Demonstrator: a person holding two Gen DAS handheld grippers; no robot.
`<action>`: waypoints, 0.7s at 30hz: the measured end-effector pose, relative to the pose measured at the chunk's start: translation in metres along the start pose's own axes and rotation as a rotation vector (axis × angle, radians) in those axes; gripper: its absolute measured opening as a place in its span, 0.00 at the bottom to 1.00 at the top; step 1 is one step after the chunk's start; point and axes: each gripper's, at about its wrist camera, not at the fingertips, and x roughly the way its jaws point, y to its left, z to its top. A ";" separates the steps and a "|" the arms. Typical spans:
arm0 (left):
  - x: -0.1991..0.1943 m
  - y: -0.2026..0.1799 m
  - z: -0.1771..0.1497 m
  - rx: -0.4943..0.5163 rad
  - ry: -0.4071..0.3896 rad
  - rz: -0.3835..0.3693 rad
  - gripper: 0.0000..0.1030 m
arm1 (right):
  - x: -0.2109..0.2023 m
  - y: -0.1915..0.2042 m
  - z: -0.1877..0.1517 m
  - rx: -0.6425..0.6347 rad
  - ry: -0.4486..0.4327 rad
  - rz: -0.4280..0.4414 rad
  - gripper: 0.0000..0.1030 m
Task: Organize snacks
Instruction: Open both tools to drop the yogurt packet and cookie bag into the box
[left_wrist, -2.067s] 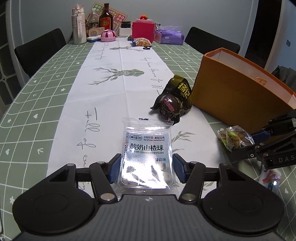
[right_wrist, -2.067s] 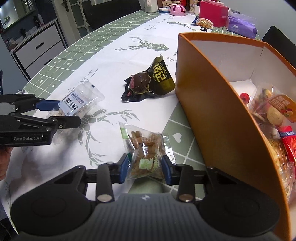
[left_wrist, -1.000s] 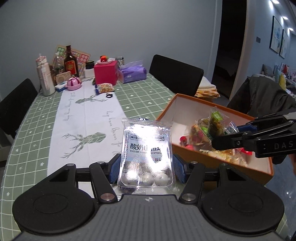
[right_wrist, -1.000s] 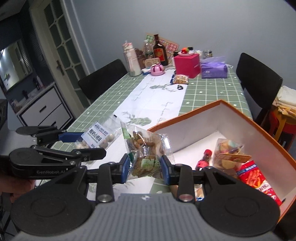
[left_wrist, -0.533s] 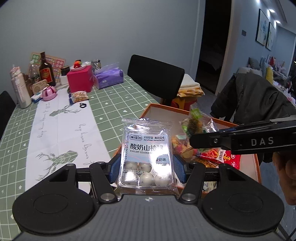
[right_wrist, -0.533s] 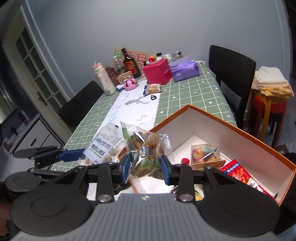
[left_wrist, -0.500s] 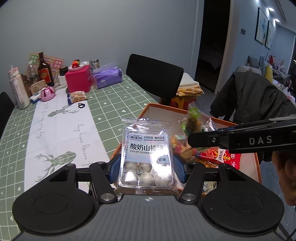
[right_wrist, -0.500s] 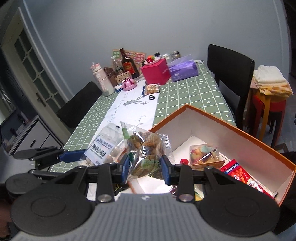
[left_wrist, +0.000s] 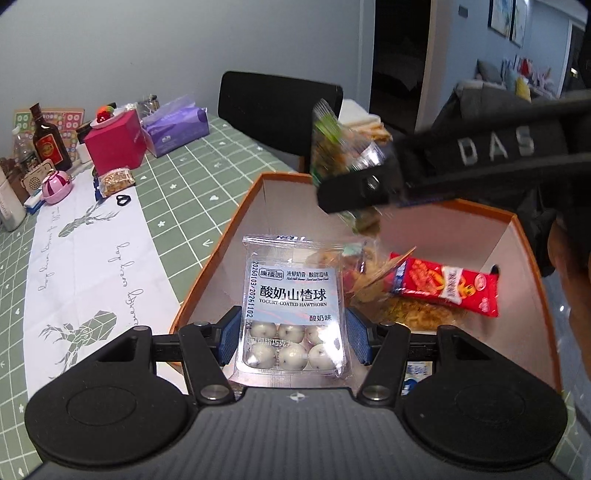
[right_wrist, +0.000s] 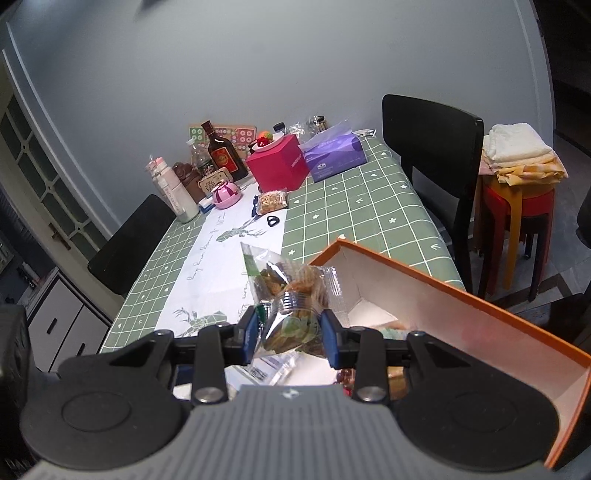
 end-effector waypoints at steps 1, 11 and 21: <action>0.004 0.000 0.000 0.003 0.010 0.003 0.65 | 0.005 0.000 0.001 0.002 0.001 0.002 0.33; 0.035 0.015 -0.001 -0.080 0.079 -0.045 0.65 | 0.065 -0.010 -0.005 0.004 0.098 -0.031 0.33; 0.051 0.012 -0.001 -0.066 0.109 -0.040 0.71 | 0.094 -0.014 -0.007 0.009 0.131 -0.059 0.34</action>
